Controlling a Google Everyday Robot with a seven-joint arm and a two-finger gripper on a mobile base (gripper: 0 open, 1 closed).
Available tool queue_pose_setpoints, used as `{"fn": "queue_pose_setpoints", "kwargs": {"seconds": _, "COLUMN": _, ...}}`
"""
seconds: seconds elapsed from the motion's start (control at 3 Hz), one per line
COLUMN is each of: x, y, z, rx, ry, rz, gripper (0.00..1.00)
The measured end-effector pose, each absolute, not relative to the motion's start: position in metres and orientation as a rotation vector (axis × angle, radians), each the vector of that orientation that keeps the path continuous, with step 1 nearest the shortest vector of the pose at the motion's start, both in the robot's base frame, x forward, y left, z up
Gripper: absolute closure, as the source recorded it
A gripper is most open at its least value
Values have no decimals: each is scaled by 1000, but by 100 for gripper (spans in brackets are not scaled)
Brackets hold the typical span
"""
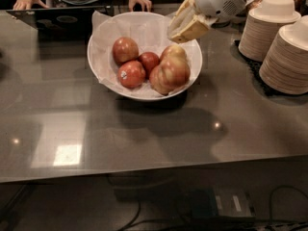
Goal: Pick apple from white bowl
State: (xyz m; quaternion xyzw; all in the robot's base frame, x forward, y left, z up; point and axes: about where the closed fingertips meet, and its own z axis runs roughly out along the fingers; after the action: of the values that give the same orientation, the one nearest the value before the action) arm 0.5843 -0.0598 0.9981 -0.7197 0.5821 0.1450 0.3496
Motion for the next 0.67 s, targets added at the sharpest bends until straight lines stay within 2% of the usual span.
{"fn": "queue_pose_setpoints", "kwargs": {"seconds": 0.33, "x": 584, "y": -60, "z": 998, "rx": -1864, "ry": 1508, "rz": 375, "gripper": 81}}
{"fn": "queue_pose_setpoints", "kwargs": {"seconds": 0.67, "x": 584, "y": -60, "z": 998, "rx": -1864, "ry": 1508, "rz": 375, "gripper": 58}}
